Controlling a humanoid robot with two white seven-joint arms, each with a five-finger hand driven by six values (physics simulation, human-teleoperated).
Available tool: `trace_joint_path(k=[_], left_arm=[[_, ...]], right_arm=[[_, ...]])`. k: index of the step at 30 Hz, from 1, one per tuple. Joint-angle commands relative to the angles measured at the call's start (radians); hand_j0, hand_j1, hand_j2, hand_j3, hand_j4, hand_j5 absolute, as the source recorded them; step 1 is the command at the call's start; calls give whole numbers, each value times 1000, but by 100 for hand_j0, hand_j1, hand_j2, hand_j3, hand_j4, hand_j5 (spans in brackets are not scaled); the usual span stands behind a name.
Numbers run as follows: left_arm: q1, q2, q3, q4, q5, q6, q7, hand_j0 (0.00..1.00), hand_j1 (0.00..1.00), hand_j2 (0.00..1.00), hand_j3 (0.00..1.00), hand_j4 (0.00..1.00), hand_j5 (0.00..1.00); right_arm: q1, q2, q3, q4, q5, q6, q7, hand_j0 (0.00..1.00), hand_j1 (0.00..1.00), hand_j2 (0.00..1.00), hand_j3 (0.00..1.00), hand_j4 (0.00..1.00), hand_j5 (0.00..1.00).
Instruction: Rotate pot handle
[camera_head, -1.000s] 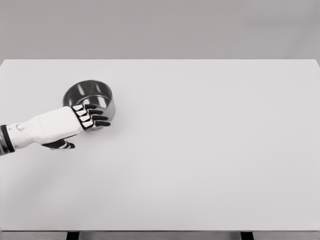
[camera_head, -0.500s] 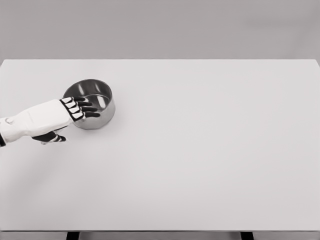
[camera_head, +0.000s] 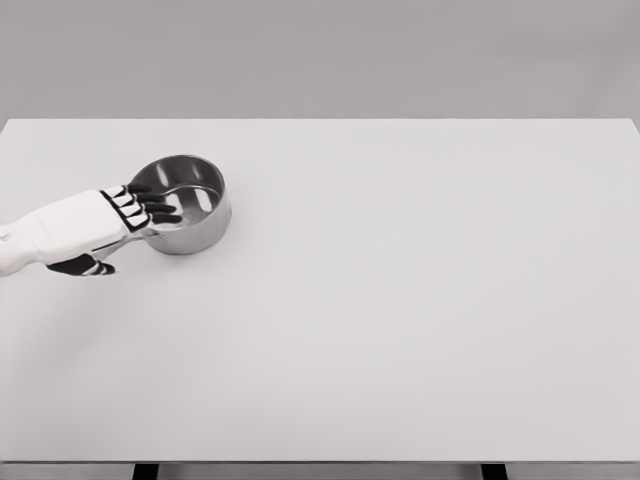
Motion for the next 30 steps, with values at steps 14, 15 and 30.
trace_joint_path(k=[14, 15, 30], left_arm=[[-3, 3, 30, 79, 2, 1, -1, 100, 100, 100, 100, 100, 100], [-5, 5, 30, 87, 2, 1, 1, 100, 100, 100, 100, 100, 100], [-14, -9, 55, 182, -1, 1, 1, 100, 100, 100, 100, 100, 100]], right_arm=[[0, 0, 0, 0, 0, 0, 0, 100, 100, 100, 100, 100, 100], [0, 0, 0, 0, 0, 0, 0, 100, 100, 100, 100, 100, 100], [0, 0, 0, 0, 0, 0, 0, 100, 100, 100, 100, 100, 100]])
